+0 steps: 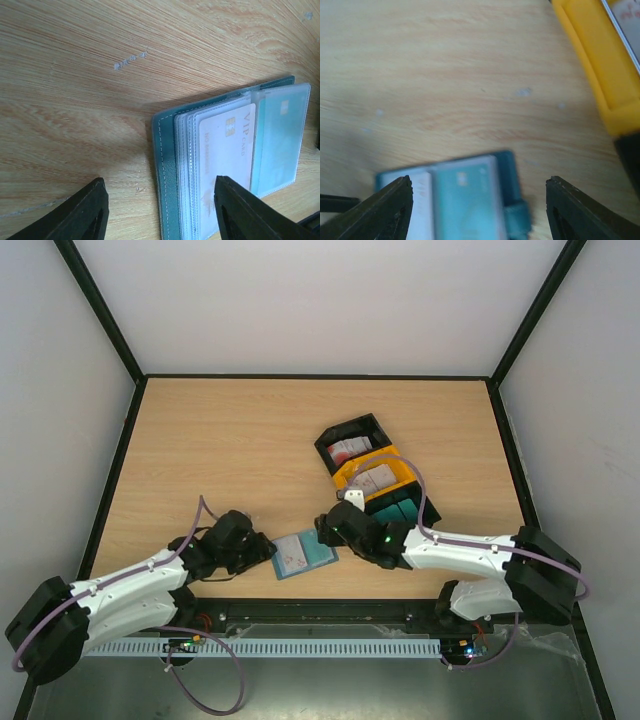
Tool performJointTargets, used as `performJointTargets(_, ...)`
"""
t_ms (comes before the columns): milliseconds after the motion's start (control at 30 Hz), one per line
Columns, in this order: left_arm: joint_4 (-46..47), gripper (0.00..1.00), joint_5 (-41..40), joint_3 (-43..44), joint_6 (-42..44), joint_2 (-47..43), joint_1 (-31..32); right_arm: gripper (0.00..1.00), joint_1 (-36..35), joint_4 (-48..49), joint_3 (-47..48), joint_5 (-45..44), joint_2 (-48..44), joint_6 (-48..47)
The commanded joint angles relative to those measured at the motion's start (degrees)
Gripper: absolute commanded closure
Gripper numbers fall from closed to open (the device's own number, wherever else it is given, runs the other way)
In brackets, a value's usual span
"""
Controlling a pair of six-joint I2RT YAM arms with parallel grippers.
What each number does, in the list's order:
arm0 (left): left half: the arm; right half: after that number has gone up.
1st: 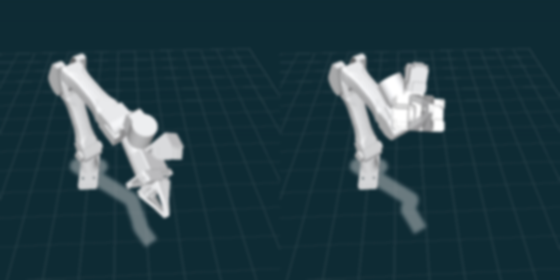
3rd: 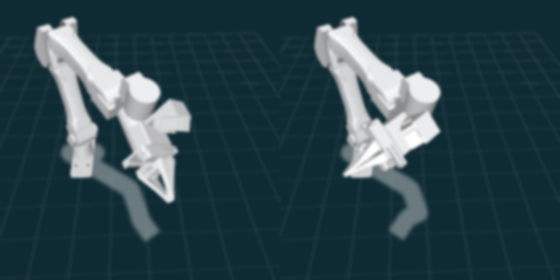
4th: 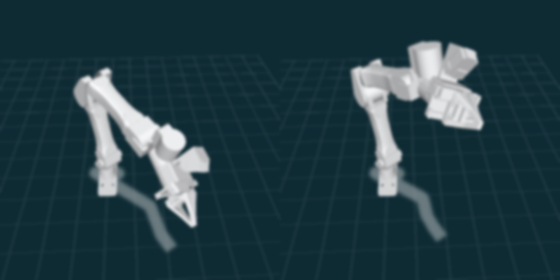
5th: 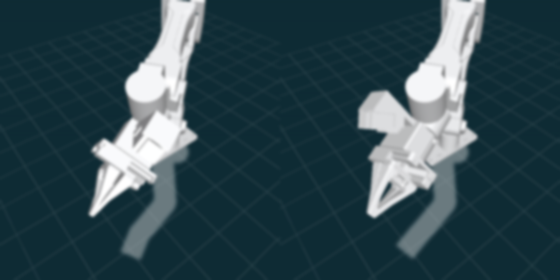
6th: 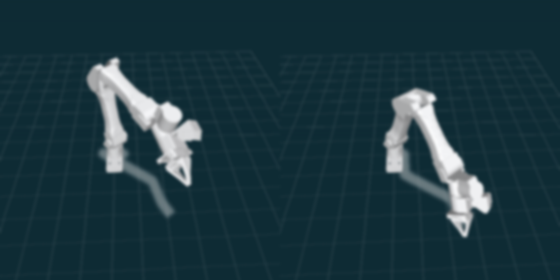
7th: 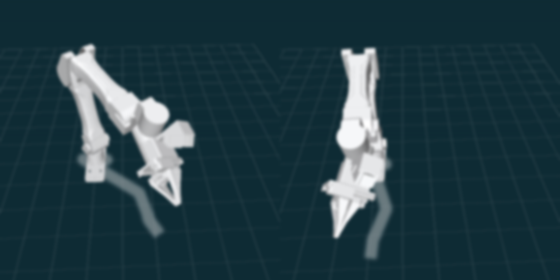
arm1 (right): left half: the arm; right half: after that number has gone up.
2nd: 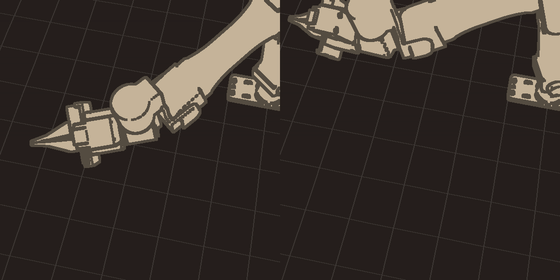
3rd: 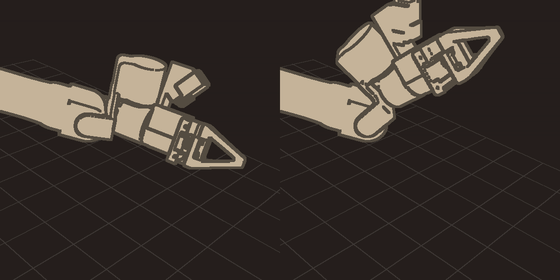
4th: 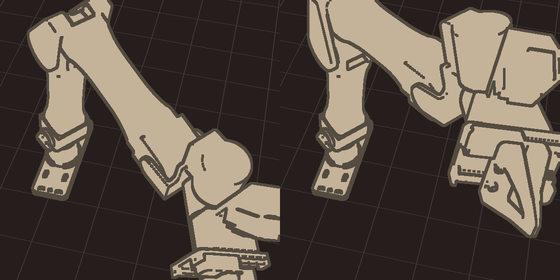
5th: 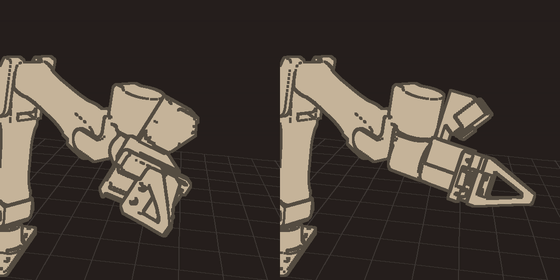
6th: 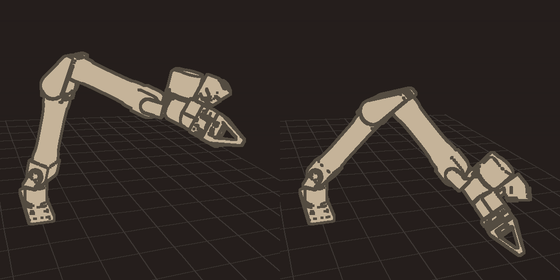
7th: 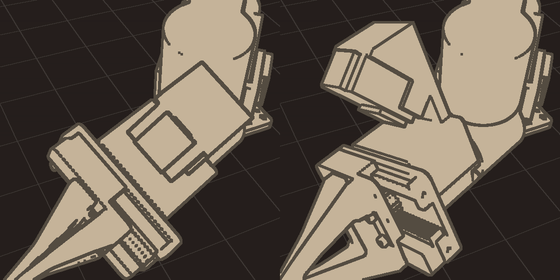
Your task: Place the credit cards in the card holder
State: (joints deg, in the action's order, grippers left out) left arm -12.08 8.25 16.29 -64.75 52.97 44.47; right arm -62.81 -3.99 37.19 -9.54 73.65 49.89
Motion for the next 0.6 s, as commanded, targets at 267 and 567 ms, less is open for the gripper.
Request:
performJointTargets(267, 1.98, 0.49, 2.14, -1.58, -1.10, 2.35, 0.59, 0.34, 3.03, 0.22, -4.77, 11.59, 6.98, -0.76)
performJointTargets(567, 3.37, 0.63, 1.22, -1.61, -0.81, 4.51, 1.30, 0.40, 3.67, 8.18, -7.07, 19.15, 11.34, 3.15)
